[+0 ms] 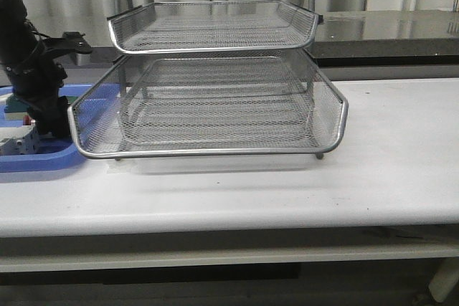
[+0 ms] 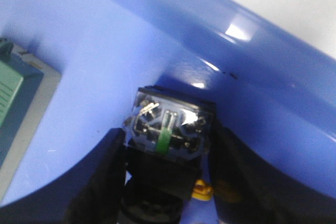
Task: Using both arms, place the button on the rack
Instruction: 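Close the left gripper on the button's black body and lift it, then carry the red button over the pulled-out mesh tray with the left gripper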
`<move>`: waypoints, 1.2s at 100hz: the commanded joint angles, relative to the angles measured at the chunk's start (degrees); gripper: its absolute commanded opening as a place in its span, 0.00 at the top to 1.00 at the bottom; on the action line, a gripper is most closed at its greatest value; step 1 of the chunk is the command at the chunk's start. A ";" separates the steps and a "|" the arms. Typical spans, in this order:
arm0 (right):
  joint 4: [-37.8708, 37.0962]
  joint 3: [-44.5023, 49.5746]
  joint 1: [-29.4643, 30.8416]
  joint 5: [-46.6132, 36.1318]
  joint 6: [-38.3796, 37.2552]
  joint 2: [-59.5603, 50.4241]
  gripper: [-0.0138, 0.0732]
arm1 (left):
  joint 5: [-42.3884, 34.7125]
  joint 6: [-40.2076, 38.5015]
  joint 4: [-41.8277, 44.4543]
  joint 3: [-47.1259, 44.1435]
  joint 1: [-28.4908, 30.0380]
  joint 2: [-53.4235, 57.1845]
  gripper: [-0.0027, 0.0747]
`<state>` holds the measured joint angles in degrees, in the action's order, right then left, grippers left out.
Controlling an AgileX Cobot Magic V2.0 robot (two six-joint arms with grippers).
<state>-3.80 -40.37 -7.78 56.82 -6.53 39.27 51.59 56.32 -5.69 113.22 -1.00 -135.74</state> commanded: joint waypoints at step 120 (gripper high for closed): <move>-0.75 -1.89 -0.12 -2.48 0.24 -0.10 0.92 | 21.50 -27.73 -6.73 7.28 -0.52 25.35 0.96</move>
<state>-3.80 -40.37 -7.78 56.95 -6.53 39.27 71.58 29.34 -10.13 123.11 -1.00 -118.14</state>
